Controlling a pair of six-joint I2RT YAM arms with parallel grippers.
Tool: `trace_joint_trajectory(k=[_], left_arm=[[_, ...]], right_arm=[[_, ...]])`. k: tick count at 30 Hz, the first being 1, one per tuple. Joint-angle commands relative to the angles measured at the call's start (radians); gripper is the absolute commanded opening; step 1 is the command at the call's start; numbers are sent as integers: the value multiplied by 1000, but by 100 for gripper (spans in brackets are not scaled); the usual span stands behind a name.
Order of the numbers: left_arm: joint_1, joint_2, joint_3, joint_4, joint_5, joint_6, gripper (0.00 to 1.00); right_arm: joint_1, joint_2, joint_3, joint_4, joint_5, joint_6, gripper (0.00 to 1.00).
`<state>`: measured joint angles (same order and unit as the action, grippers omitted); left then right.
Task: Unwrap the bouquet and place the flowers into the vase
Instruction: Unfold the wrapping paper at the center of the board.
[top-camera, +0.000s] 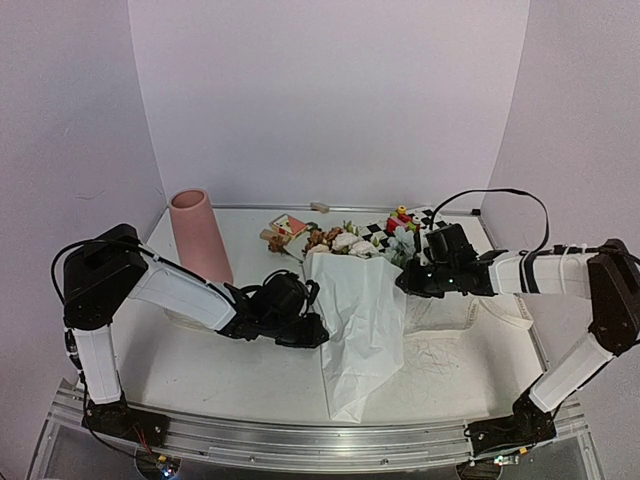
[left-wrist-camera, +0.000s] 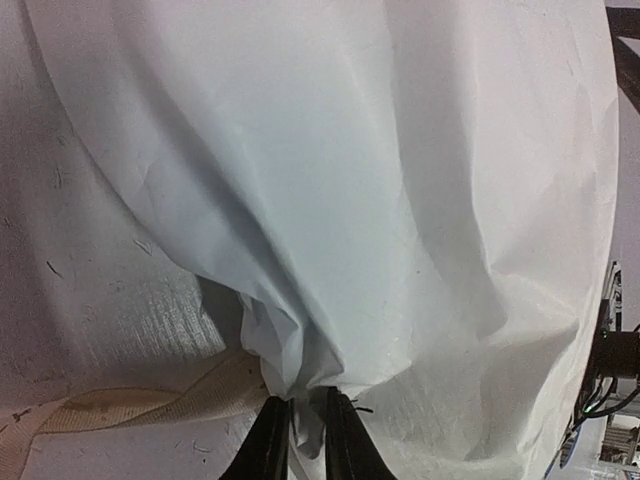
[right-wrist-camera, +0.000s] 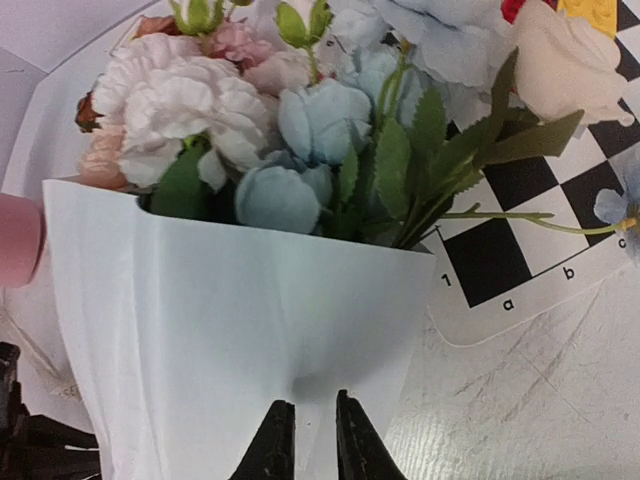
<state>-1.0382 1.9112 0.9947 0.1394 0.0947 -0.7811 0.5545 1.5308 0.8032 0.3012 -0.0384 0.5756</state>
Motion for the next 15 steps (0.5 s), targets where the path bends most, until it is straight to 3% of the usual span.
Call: trace_joint_trajectory(k=[1,8,15], left_arm=[[-3,16,32,11,-34,13,17],[-3,-79,-26,12,-148,-4,32],[-3,-196,-102,4,-215,8,39]], right_arm=[[-1,-41,38,-33,-184,-15,19],[-1,-51,53,12,-377,1,27],[-4,-152,36,-59,-209,-42,53]])
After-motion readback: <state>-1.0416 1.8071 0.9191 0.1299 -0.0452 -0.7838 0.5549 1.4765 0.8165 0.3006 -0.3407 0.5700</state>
